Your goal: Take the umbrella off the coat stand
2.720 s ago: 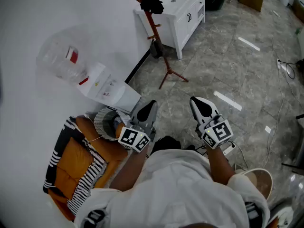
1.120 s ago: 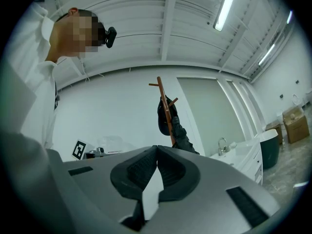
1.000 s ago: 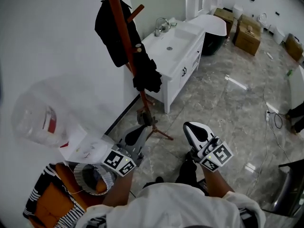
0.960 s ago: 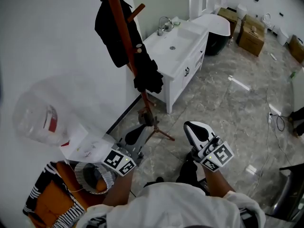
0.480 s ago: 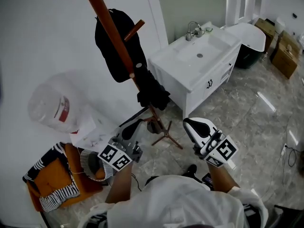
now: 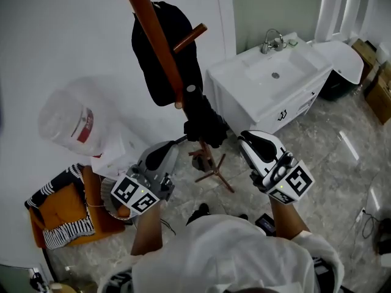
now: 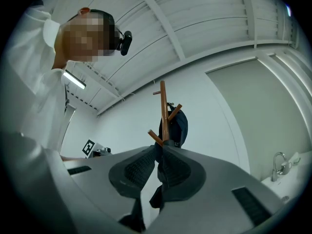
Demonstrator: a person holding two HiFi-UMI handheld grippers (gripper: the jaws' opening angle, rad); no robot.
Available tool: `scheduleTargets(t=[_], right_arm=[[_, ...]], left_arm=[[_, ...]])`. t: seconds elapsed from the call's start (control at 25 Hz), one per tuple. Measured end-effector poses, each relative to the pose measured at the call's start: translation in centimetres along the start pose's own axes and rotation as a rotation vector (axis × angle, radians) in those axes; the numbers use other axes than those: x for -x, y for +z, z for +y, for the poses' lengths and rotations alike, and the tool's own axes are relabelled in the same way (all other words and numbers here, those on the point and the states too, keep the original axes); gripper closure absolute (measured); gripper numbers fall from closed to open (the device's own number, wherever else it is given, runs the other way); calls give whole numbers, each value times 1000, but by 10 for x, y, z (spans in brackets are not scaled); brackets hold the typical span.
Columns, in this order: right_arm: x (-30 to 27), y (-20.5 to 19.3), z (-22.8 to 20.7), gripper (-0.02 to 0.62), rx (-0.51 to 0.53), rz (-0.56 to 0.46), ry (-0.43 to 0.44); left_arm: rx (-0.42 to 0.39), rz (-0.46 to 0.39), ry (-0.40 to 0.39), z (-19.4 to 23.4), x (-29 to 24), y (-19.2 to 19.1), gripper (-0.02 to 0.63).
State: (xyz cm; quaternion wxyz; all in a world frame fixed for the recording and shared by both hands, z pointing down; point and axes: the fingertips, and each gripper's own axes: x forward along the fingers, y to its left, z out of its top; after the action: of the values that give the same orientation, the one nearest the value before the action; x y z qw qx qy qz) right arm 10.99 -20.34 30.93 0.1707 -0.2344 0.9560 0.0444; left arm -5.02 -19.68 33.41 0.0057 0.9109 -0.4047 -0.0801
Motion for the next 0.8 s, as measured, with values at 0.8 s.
scheduleTargets(t=[0.8], right_arm=[[-136, -18, -39, 422, 36, 278, 53]], left_arm=[[-46, -77, -150, 56, 3, 22, 594]])
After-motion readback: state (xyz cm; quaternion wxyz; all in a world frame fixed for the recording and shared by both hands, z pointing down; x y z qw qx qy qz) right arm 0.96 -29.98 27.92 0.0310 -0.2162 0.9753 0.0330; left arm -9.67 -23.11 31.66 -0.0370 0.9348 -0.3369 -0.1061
